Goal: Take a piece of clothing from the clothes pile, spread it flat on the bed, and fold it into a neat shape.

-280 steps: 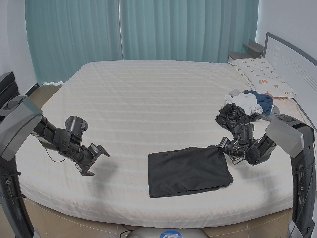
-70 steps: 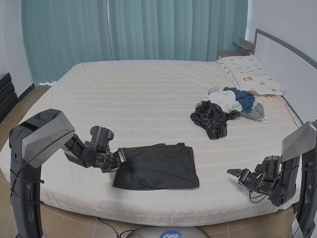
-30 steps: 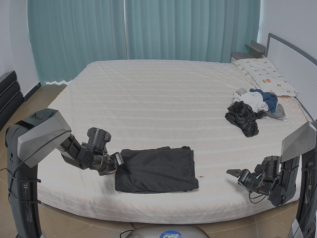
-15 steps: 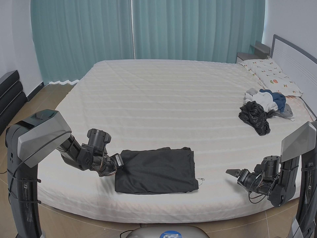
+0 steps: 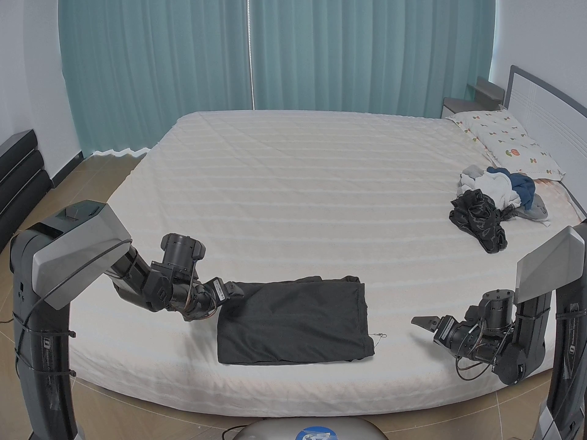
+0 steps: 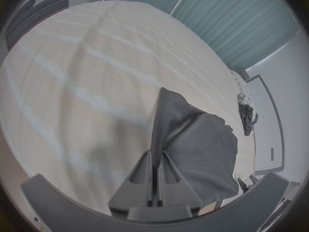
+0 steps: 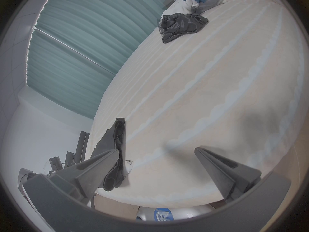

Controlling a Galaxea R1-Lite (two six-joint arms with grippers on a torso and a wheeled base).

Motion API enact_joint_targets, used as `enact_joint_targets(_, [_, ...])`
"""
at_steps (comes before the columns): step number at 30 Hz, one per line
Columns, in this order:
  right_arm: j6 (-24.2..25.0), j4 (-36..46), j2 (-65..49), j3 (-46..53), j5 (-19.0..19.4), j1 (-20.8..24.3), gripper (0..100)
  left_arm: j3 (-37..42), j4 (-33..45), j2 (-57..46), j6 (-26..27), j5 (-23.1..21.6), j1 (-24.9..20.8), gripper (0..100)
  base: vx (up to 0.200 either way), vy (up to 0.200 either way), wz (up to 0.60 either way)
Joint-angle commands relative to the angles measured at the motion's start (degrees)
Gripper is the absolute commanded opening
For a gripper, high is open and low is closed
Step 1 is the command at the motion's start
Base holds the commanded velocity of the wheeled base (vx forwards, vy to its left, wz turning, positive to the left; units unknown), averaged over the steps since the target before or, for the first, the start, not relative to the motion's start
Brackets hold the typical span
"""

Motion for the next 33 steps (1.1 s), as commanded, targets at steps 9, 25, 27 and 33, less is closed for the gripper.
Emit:
enact_joint_targets(9, [0.4, -0.41, 0.34, -2.68, 0.03, 6.88, 100, -14.53, -0.58, 7.71, -5.54, 4.86, -1.55, 100, 0.0, 0.0, 0.0])
enact_joint_targets(25, [0.84, -0.41, 1.48, -3.03, -1.38, 11.62, 100, -16.64, 0.12, 9.56, -5.89, 4.95, -1.72, 0, 0.0, 0.0, 0.0])
enact_joint_targets(27, [1.01, -0.41, 1.48, -3.12, -2.08, 11.89, 100, -16.64, 0.04, 9.56, -5.89, 4.95, -1.72, 0, 0.0, 0.0, 0.0])
enact_joint_targets(33, [0.92, -0.41, 1.57, -4.44, -3.75, 14.17, 100, -16.55, -0.4, 9.56, -6.59, 7.5, -1.64, 0, 0.0, 0.0, 0.0])
